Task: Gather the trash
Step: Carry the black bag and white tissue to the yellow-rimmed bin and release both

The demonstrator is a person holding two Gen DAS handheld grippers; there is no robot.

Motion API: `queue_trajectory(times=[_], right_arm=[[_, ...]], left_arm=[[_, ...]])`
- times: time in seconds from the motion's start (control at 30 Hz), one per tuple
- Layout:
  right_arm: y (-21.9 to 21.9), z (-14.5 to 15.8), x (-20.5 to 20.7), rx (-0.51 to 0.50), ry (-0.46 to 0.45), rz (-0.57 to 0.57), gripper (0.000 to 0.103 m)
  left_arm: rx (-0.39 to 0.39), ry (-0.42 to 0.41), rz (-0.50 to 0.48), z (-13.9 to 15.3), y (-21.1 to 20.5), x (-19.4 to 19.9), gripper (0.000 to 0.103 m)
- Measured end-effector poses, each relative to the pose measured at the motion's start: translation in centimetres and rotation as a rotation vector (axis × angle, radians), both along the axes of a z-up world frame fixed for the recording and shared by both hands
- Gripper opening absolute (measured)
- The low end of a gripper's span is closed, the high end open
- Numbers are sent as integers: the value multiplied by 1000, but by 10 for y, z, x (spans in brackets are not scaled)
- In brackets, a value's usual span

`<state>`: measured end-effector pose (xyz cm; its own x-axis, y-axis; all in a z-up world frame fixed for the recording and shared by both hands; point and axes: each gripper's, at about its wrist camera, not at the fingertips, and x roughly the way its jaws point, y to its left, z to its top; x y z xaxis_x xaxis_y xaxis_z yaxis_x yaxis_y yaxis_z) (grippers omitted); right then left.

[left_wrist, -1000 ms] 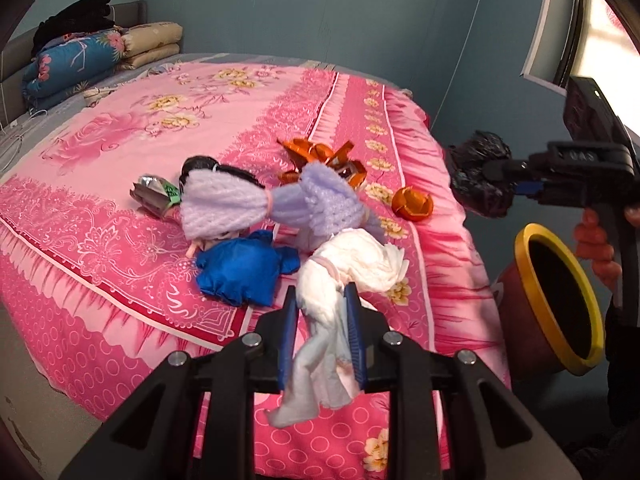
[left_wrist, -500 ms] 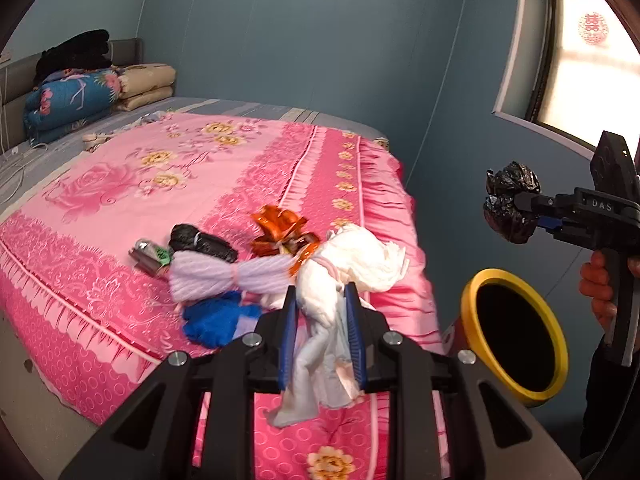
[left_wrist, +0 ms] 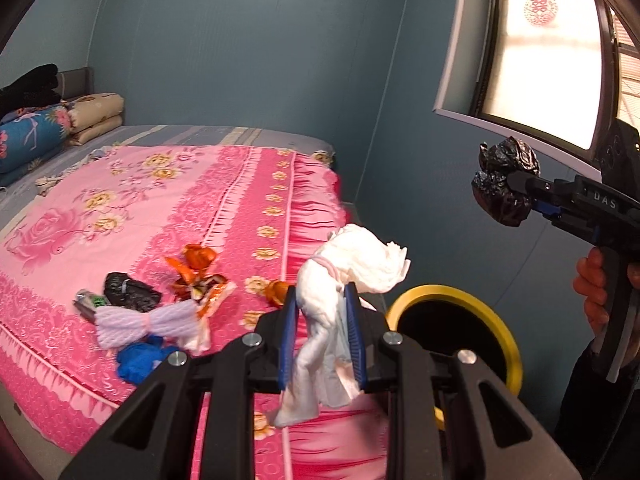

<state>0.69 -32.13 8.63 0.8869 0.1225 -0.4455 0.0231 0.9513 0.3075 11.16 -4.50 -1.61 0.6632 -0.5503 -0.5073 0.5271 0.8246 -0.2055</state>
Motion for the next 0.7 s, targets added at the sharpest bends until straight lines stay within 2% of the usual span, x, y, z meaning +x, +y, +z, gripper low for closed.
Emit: queue_trajectory(times=[0.27, 0.43, 0.7], right_arm=[[-28, 21, -34, -127, -51, -169, 38], [-38, 21, -36, -167, -22, -170, 38], [-53, 12, -33, -143, 13, -181, 39]], left_arm=[[31, 29, -117, -4, -51, -8, 22], [63, 51, -180, -13, -83, -8, 22], [112, 97, -272, -31, -131, -15, 22]])
